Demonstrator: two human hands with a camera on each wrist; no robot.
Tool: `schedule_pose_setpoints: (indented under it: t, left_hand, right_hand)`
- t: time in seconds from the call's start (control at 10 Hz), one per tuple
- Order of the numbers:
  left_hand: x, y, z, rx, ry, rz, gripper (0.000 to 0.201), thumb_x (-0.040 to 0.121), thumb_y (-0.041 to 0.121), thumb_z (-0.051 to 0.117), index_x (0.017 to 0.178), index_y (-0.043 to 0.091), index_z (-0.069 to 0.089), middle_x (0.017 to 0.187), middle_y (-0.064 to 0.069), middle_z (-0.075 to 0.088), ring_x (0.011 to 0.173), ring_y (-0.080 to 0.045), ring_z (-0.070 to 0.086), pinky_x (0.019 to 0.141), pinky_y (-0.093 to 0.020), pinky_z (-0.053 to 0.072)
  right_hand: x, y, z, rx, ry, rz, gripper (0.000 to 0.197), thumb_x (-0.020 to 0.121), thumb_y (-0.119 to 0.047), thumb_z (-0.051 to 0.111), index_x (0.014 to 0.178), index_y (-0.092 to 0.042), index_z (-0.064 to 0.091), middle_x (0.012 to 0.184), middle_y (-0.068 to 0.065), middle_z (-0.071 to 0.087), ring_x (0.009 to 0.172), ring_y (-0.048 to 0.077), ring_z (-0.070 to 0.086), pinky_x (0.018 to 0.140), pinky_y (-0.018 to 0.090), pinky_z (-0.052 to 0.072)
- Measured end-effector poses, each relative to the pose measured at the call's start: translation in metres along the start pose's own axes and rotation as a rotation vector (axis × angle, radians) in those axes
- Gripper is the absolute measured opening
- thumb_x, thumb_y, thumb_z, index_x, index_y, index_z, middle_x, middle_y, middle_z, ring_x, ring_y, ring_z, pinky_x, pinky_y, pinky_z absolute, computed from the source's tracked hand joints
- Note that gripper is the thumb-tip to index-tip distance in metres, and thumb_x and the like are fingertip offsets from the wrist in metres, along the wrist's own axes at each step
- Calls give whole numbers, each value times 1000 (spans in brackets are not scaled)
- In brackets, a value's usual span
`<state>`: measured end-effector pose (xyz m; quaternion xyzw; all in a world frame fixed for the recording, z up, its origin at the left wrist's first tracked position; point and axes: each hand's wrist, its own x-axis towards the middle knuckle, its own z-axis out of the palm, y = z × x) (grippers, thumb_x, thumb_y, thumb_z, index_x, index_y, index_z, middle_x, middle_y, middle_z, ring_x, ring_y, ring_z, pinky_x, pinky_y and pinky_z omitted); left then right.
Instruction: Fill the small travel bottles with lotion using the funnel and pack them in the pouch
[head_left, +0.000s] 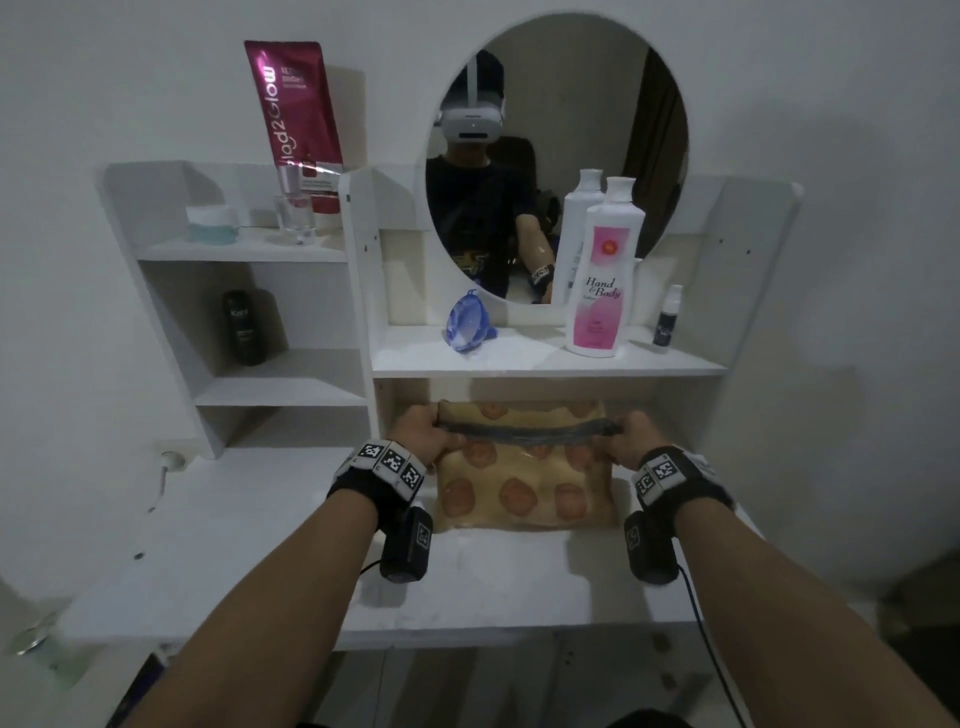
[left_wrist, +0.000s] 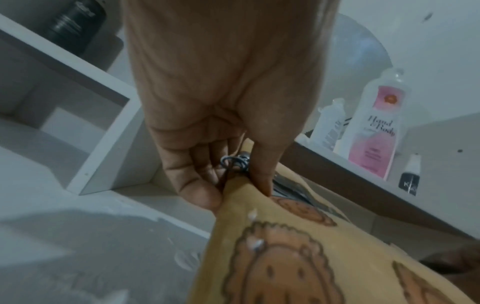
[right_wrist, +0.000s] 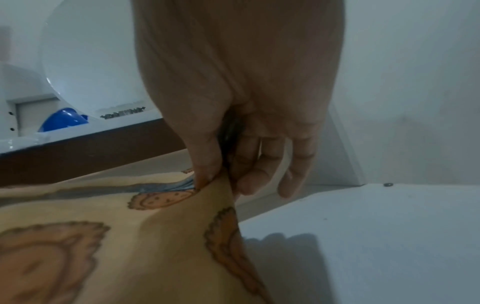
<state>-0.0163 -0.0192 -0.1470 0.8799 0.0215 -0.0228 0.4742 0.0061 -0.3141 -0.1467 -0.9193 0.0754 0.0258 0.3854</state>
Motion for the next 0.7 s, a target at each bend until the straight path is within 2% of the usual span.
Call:
schedule_pose_setpoints:
  t: [0.1,0.2,0.3,0.4,0.5,0.6,0.7]
  left_hand:
    - [14,6,19,-5,38,-38,10,78,18,76,77,21,66,69,2,66,64,-18,60,65,-27,48]
    - [29,6,29,57,82,-63,10,76,22,77,84,19,72,81,-2,71,75,-23,67,71,-31,54]
    - [35,8,29,209,101,-70,11,77,25,75,78,14,71,80,-6,69,78,-25,68,72,-31,56]
    - [37,1,26,261,82,-102,22,75,28,73,62,14,63,77,-13,72,73,-29,70,70,-39,60]
    - [27,-1,22,303,-2,-131,15,76,23,71,75,8,70,83,-14,73,75,-28,70,70,-41,61]
    - [0,1,8,312,-79,-90,23,80,26,73,94,8,67,89,-9,72,76,-23,70,62,-29,56]
    - [-52,-20,-17,332,-142,-2,27,81,39,73,101,22,66,89,3,70,72,-11,68,59,-21,50]
  right_hand:
    - [11,9,-4,-69,40,52,24,86,-23,72,101,-4,70,94,14,72,89,29,67,82,39,55]
    - [22,15,-1,-53,28,104,27,85,-24,73,100,-2,71,92,16,72,87,32,68,79,39,56]
    - [28,19,3,-18,-12,125,26,83,-20,75,98,0,73,90,18,72,85,33,69,81,42,58]
    - [24,15,-1,37,-50,104,30,80,-23,79,100,-1,74,90,14,72,76,26,67,67,34,55]
    - [7,6,-10,100,-143,84,32,85,-22,76,112,-8,68,88,6,66,71,16,58,57,25,42]
    - [-6,7,-28,197,-209,67,52,90,-24,70,136,-9,53,95,1,64,86,20,60,74,32,46]
    - [-21,24,-50,199,-154,31,50,92,-27,67,137,-11,52,102,0,67,95,21,64,85,37,49]
